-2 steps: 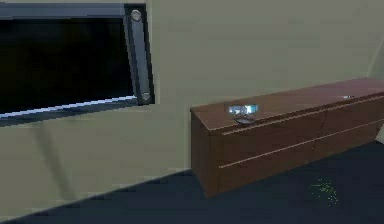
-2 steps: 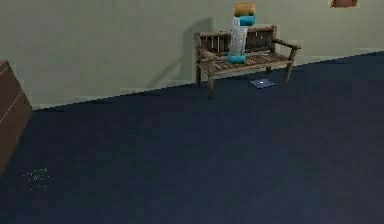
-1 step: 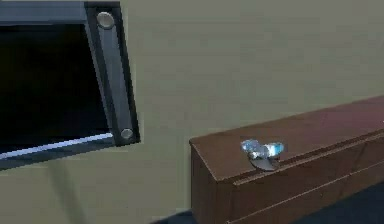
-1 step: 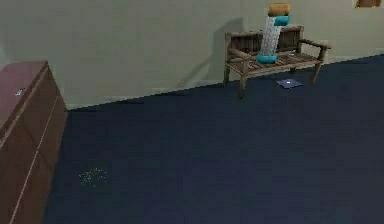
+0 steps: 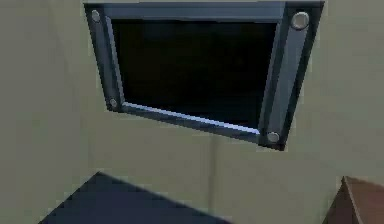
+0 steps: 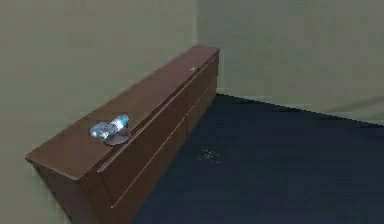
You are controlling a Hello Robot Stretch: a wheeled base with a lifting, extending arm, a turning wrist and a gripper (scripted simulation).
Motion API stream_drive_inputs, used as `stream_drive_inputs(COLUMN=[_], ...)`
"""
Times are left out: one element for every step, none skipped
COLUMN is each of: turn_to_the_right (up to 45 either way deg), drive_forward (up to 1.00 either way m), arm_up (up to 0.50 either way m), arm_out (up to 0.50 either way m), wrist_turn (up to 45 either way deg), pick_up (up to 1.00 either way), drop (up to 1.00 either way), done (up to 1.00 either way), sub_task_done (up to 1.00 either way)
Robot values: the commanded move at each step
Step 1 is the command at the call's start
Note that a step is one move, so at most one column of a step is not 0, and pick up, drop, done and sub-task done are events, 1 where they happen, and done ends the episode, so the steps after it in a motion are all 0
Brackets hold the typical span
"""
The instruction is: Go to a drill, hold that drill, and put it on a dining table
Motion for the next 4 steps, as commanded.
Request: stream_drive_inputs(turn_to_the_right=[-24.0, 45.0, 39.0, 0.0], drive_forward=[0.0, 0.0, 0.0, 0.35], arm_up=[0.0, 0.0, 0.0, 0.0], arm_out=[0.0, 0.0, 0.0, 0.0], wrist_turn=[0.0, 0.0, 0.0, 0.0], pick_up=[0.0, 0.0, 0.0, 0.0], drop=[0.0, 0.0, 0.0, 0.0], done=[0.0, 0.0, 0.0, 0.0], sub_task_done=[0.0, 0.0, 0.0, 0.0])
